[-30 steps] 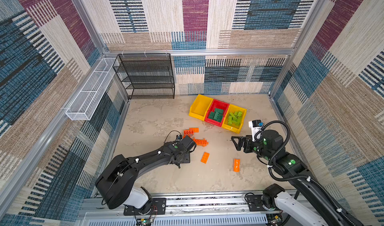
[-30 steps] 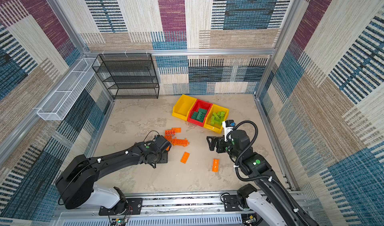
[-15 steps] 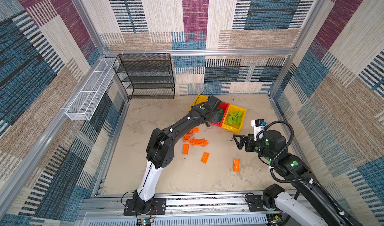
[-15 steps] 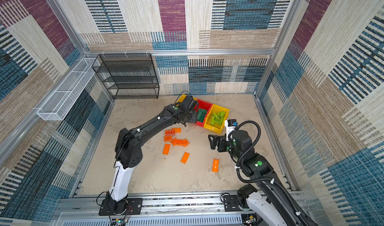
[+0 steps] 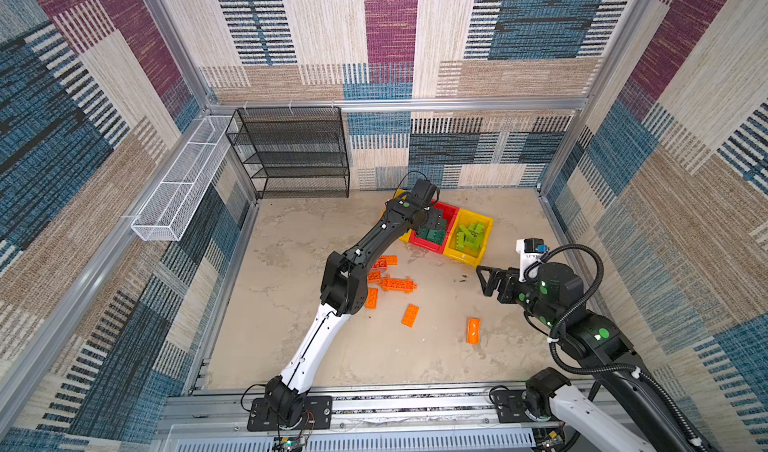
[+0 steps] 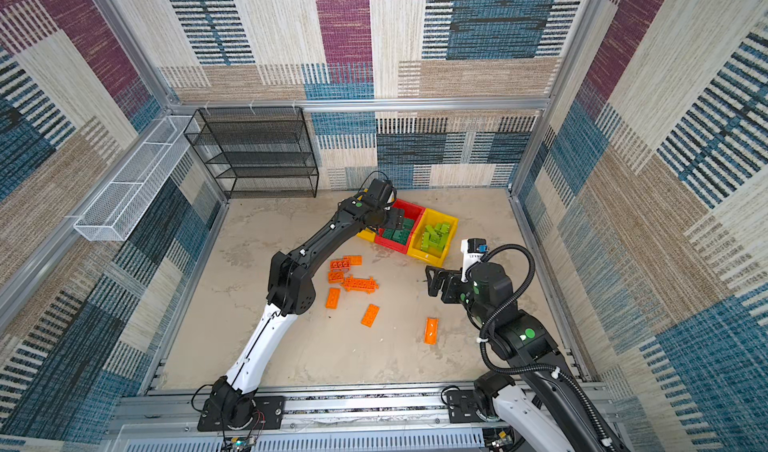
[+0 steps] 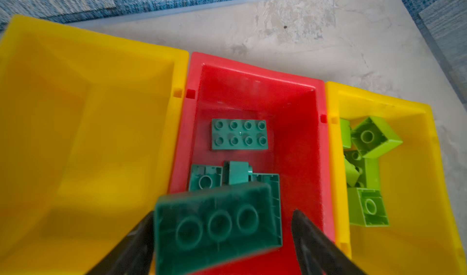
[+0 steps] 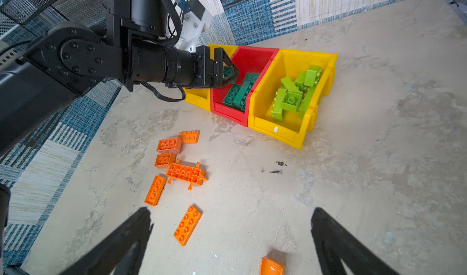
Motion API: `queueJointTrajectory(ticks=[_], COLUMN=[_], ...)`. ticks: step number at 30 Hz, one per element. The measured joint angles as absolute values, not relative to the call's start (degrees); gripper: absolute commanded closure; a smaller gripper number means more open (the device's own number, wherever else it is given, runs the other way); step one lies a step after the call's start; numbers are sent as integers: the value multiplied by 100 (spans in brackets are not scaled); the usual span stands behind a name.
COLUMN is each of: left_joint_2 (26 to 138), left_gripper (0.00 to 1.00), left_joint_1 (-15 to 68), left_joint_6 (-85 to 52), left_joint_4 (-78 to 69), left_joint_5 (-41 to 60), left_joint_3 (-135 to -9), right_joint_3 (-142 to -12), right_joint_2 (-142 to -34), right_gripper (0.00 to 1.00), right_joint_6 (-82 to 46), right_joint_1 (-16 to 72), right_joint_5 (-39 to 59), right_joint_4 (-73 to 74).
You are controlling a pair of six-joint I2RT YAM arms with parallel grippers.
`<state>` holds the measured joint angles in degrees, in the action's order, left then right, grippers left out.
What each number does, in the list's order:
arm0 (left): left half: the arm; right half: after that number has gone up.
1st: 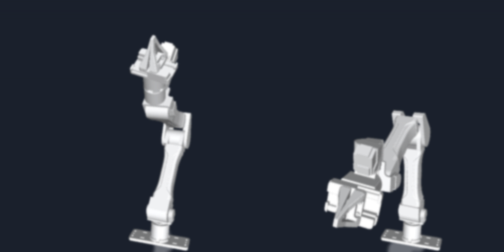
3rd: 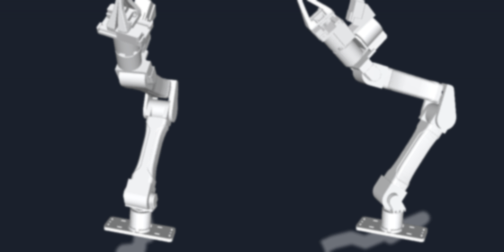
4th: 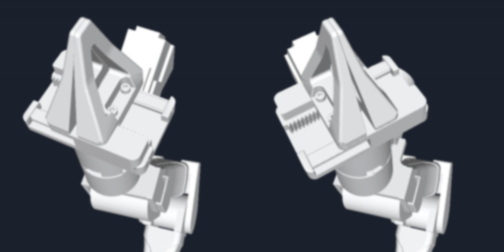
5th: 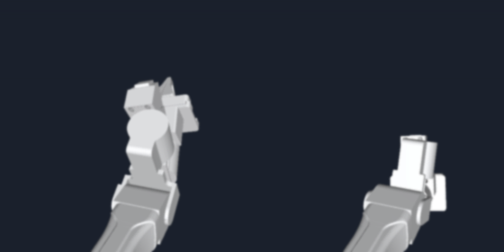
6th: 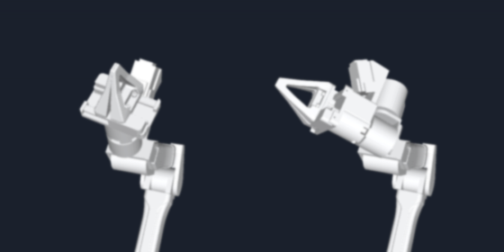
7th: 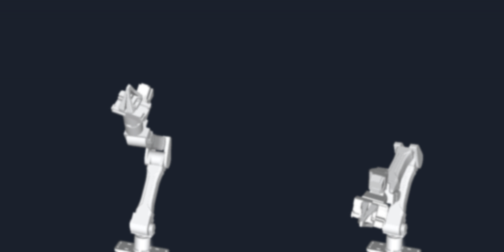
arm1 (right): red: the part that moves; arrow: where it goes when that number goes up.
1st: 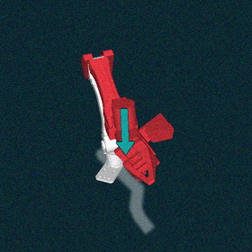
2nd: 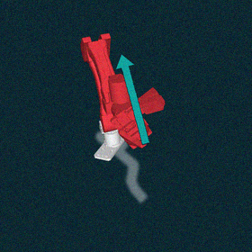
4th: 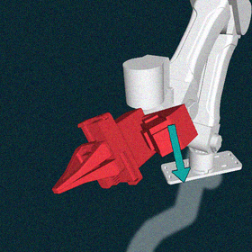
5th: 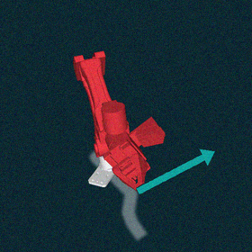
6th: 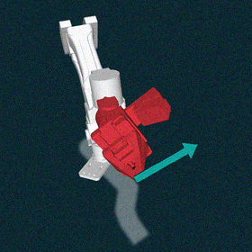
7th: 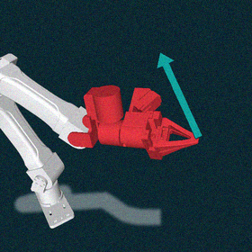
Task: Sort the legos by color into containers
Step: 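Carry the dark-green brick into the red bin and open the left gripper, then move the left gripper over the cluster of orange bricks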
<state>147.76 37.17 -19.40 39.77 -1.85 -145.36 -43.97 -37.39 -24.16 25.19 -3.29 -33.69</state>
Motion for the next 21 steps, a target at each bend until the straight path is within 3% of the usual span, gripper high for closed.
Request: queueJointTrajectory(ticks=[3,10,21], left_joint_2=[14416,13305,10219], left_gripper=[2,5,4], left_joint_1=[3756,3774,3577], left_joint_6=[-1938,-1931,-1767], left_joint_4=[3774,3282,2596], left_joint_5=[62,331,-576], left_joint_3=[-13981,-12589,-8211], right_joint_3=[-4397,-4386,-4327], right_joint_2=[-3820,-3824,-3763], right_gripper=[0,0,0], right_joint_6=[-2416,-2438,-2475], right_joint_1=[2519,2521,2521], right_joint_5=[-346,-298,-148], right_joint_4=[-3387,-3376,-3371])
